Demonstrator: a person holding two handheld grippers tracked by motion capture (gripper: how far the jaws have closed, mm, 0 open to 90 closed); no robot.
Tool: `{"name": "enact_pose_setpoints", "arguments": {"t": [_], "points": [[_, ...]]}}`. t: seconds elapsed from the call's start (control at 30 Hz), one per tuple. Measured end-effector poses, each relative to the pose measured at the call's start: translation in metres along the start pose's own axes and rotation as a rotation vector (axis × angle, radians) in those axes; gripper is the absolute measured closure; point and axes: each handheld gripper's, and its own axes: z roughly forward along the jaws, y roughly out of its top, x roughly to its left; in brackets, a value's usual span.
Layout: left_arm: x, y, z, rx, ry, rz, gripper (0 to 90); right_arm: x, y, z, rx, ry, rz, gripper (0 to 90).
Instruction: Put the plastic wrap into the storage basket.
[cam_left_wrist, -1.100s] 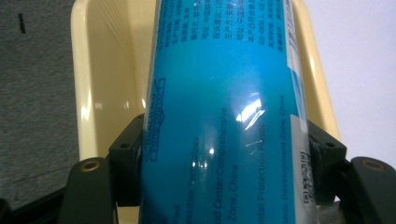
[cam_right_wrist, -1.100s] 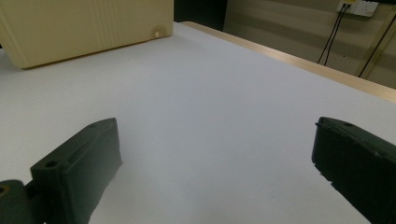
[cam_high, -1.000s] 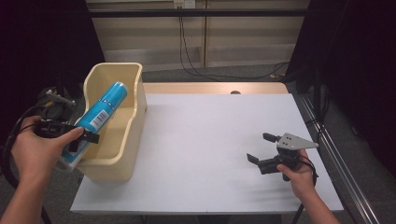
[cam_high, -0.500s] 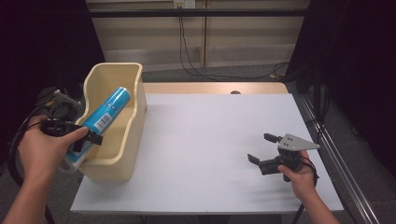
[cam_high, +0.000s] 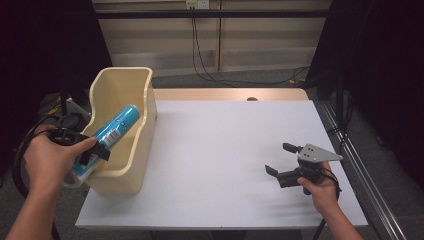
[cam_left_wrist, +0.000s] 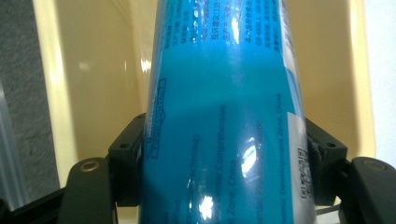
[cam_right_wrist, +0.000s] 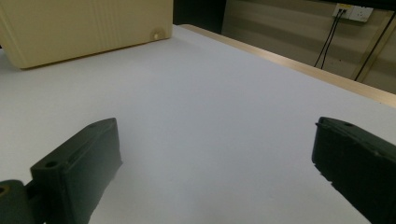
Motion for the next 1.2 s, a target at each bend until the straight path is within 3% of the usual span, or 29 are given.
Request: {"name": "enact_pose_setpoints", "arguments": {"t": [0.07,0.17,0.27,0.43,0.63,1.2], "points": [[-0.001,0.002,0.001,-0.007,0.000,-0.010,31.2,0.000,0.000,0.000,-0.001,-0.001,-0.001,1.1],[-0.005,0.006,-0.016,-0.136,-0.026,-0.007,31.0,-0.001,-0.001,-0.001,-0.001,-0.005,-0.003,1.1],[-0.014,0.014,-0.026,-0.114,-0.028,0.013,25.2,0.000,-0.001,-0.001,-0.003,-0.005,-0.002,1.1],[-0.028,0.025,-0.024,-0.118,-0.075,0.039,17.1,0.000,-0.001,-0.001,-0.002,-0.008,-0.006,1.1],[-0.039,0.031,-0.022,-0.154,-0.111,0.042,15.0,-0.001,-0.003,-0.001,0.000,-0.009,-0.002,1.1],[-0.085,0.042,-0.007,-0.193,-0.214,0.115,11.0,0.001,-0.002,0.001,0.002,-0.010,-0.008,1.1]]}}
